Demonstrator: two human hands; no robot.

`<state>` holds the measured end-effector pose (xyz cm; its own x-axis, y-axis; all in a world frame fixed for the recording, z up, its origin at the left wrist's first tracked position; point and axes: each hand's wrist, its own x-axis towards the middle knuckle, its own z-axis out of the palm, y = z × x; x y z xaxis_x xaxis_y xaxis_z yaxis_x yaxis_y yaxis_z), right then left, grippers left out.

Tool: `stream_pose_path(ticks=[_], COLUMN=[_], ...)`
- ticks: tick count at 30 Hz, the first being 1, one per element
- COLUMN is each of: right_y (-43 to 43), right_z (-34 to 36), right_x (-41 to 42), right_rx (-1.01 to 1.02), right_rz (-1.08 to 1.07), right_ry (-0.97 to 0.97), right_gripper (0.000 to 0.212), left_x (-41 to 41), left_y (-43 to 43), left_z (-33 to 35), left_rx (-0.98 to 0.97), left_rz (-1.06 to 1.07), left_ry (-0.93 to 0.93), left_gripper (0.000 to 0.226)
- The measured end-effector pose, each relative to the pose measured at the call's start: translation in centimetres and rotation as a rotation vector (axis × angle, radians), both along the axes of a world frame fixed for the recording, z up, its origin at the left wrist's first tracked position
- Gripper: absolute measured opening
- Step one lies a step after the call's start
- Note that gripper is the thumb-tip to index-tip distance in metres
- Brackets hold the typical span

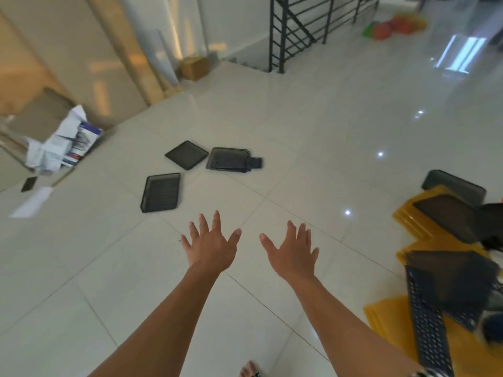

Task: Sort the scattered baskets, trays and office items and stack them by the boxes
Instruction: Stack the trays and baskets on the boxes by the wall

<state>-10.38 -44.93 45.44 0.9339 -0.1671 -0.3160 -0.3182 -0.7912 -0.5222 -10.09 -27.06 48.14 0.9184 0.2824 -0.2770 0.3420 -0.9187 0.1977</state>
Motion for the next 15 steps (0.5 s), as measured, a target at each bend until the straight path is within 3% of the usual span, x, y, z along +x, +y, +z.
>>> stream_pose_path(ticks=[15], right_y=[15.5], right_z=[-2.5], right_x=[16.4], right_rx=[-0.018], right_rz=[0.262], right_ry=[-0.003], right_gripper=[0.095], left_x=[11.8], left_y=[15.4], left_z=[-2.4], left_rx=[-0.011], left_rz=[0.257], left_ry=[-0.007], left_gripper=[0.083])
